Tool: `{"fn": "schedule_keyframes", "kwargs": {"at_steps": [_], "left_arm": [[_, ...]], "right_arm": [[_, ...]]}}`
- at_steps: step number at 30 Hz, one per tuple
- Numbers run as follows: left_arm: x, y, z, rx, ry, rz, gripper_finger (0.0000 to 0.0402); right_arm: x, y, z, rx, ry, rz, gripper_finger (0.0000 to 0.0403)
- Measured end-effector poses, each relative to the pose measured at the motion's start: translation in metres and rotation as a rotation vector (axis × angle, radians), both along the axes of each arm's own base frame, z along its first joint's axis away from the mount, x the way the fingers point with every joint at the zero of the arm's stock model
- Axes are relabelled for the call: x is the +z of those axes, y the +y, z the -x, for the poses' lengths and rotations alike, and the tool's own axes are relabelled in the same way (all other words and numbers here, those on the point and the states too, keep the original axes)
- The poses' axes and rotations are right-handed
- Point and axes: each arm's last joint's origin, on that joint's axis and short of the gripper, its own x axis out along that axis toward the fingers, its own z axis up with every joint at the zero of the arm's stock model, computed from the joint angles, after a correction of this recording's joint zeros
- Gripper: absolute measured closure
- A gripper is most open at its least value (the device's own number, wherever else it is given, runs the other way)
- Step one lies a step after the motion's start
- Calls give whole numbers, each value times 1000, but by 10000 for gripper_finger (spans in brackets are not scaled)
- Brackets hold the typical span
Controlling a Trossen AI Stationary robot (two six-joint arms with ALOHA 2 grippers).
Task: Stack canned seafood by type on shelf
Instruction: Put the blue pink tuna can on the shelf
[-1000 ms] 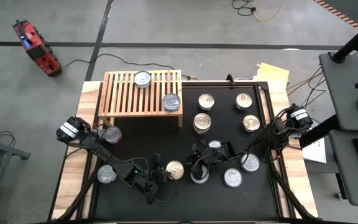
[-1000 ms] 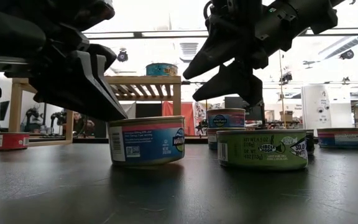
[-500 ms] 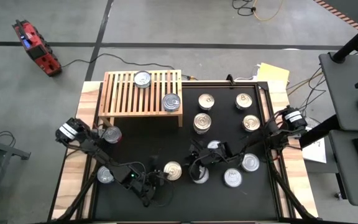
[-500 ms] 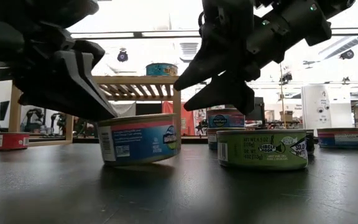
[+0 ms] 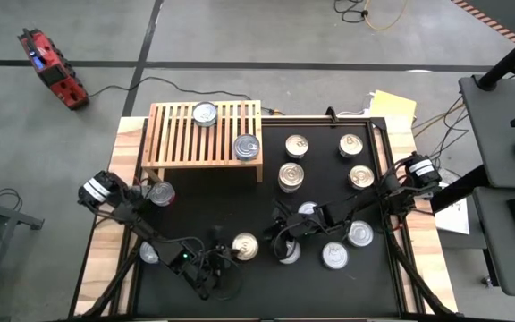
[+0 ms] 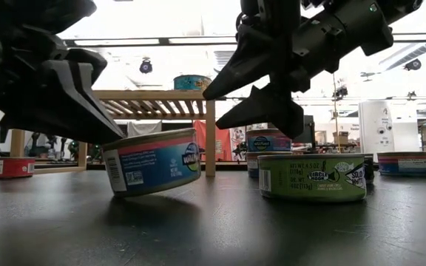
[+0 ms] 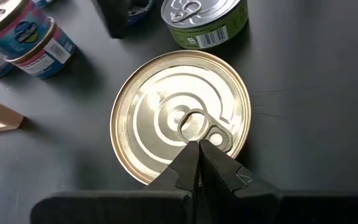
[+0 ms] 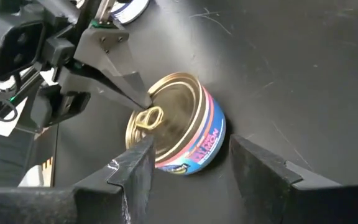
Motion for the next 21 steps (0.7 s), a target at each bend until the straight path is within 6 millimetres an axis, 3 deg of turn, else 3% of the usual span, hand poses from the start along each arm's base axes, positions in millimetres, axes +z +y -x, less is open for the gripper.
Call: {"fn": "schedule_keyframes", "kwargs": {"at_steps": [8, 14, 21], "left_arm": [[-4, -1, 5, 9, -37, 4, 401], [-7, -2, 10, 21, -52, 28, 401], [-9, -5, 15, 10, -86, 51, 401]], "right_arm": [[3, 2, -2, 2, -7, 1, 206], [-5, 4, -4, 28, 6, 40, 206], [-14, 10, -23, 35, 13, 52, 206]]}}
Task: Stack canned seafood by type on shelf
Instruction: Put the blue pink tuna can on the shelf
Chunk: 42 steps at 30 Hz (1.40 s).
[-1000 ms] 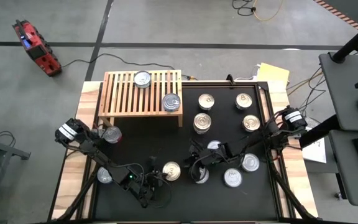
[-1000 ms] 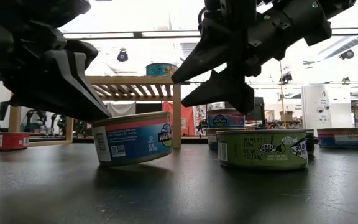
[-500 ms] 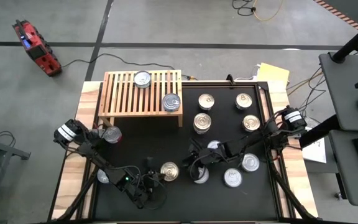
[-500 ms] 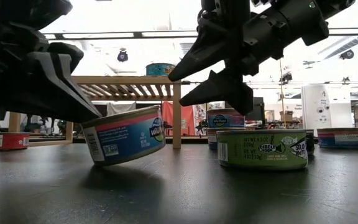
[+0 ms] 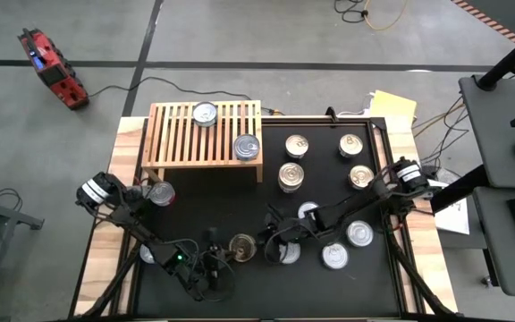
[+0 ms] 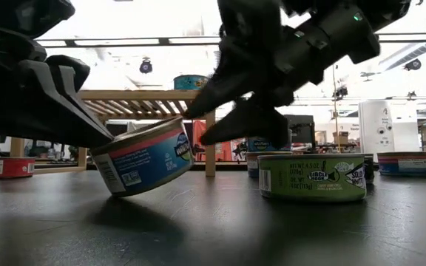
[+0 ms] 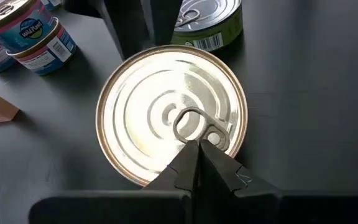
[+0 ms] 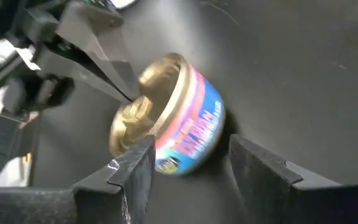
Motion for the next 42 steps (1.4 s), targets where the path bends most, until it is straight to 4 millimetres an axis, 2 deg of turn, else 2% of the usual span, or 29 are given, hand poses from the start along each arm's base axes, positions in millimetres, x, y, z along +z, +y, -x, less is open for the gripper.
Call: {"fn": "schedule_keyframes", "kwargs": {"at_steps": [5, 12, 16, 24, 29, 34, 42], "left_arm": [[0, -3, 2, -14, 0, 9, 402], [-1, -5, 4, -21, -3, 10, 402], [0, -5, 3, -21, -12, 16, 402], [-1, -4, 4, -13, -18, 22, 402], [-1, -4, 4, 5, -33, 36, 402], [-1, -4, 4, 3, -31, 39, 402], [-2, -4, 4, 12, -31, 68, 402]], "right_arm": [[10, 3, -14, 36, 14, -25, 206], [18, 6, -22, 47, 50, -13, 201], [18, 6, -22, 45, 54, -15, 178], [18, 4, -22, 4, 64, -71, 101], [21, 1, -23, -11, 59, -85, 66], [21, 1, -23, -12, 70, -119, 49], [17, 1, -20, -46, 127, -161, 48]]}}
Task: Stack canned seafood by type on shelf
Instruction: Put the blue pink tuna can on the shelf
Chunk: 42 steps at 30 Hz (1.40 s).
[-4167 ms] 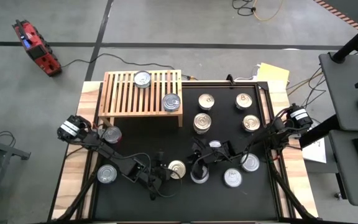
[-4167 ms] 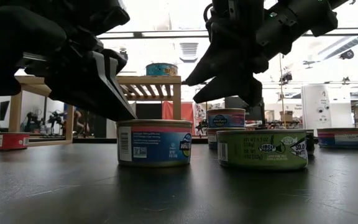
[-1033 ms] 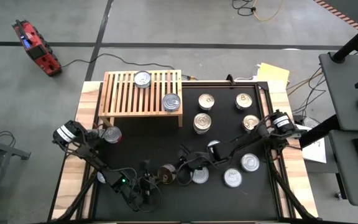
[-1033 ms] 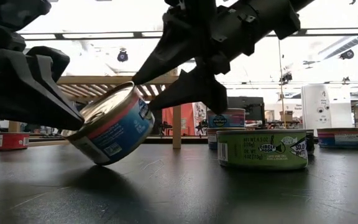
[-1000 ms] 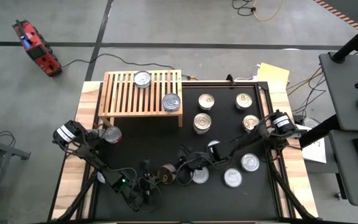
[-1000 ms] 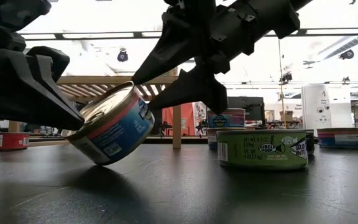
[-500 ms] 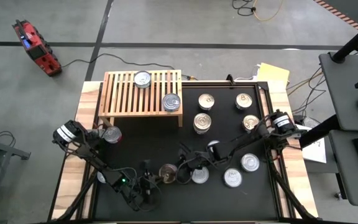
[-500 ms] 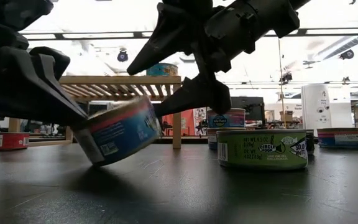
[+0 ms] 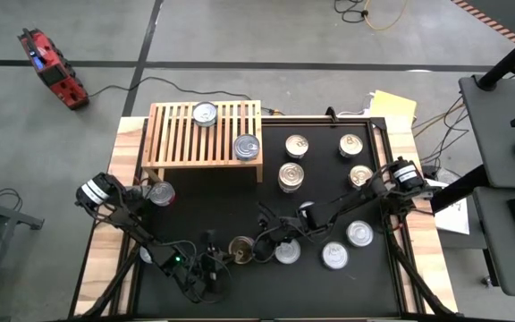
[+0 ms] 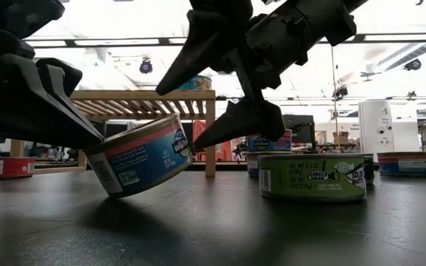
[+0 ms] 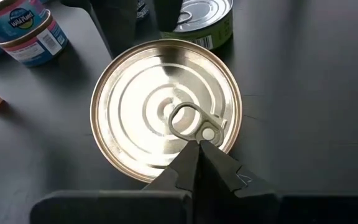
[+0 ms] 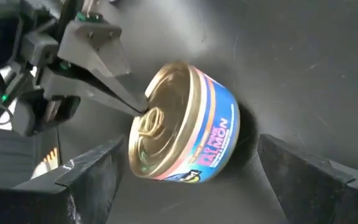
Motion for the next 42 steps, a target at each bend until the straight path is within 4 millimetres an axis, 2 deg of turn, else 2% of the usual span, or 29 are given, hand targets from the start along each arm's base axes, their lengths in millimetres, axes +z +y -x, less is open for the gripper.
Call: {"fn": "schedule_keyframes", "kwargs": {"at_steps": [11, 19, 22, 32, 36, 42], "left_arm": [[-1, -1, 1, -5, 1, 2, 402], [-24, -6, -3, -27, 9, -11, 402], [-23, -7, -4, -25, -4, 4, 402], [-23, -8, -3, -26, -6, -7, 402], [-23, -7, -3, -25, -6, -8, 402], [-24, -7, -2, -21, -9, -13, 402]], "right_arm": [[-9, 1, -1, -33, 28, -34, 48], [-24, 7, -8, -24, -8, -78, 48], [-27, 7, -10, -5, -19, -53, 48], [-30, 6, -7, 324, -63, 371, 49], [-31, 4, -6, 364, -63, 493, 49], [-23, 5, -11, 432, -168, 615, 49]]}}
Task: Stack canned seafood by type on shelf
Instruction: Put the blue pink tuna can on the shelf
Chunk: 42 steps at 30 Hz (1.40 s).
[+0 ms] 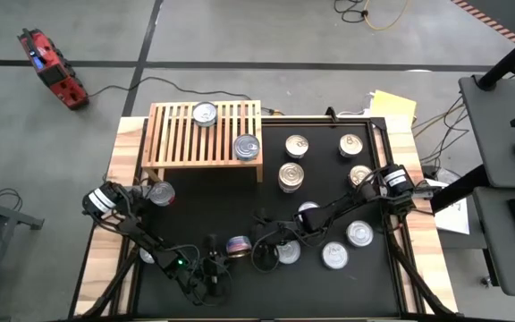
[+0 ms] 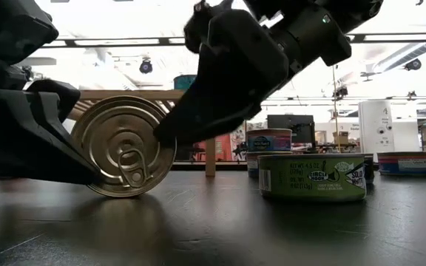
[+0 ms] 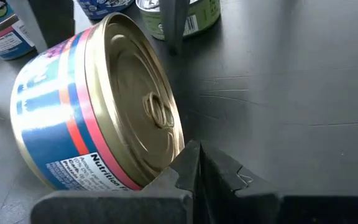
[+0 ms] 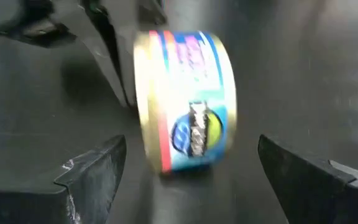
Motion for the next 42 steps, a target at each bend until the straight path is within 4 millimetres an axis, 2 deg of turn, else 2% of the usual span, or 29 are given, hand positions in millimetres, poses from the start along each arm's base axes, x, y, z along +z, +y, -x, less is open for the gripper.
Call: {"fn": "schedule_keyframes", "kwargs": {"at_steps": [7, 13, 23, 32, 36, 42], "left_arm": [[0, 0, 0, 1, -1, -1, 402], [0, 0, 0, -1, -1, -5, 402], [1, 1, 0, 6, -12, -39, 402], [1, 2, -1, 15, -18, -58, 401], [1, 4, -2, 35, -32, -71, 401], [2, 5, -2, 43, -36, -76, 401]], "right_arm": [[5, 1, -3, 44, -69, 42, 59], [5, 2, -8, 64, -133, 52, 98], [0, 1, -9, 61, -131, 50, 160], [0, -4, -10, 35, -109, -56, 204], [0, -6, -11, 5, -96, -99, 195], [-3, -4, -10, 17, -65, -138, 129]]}}
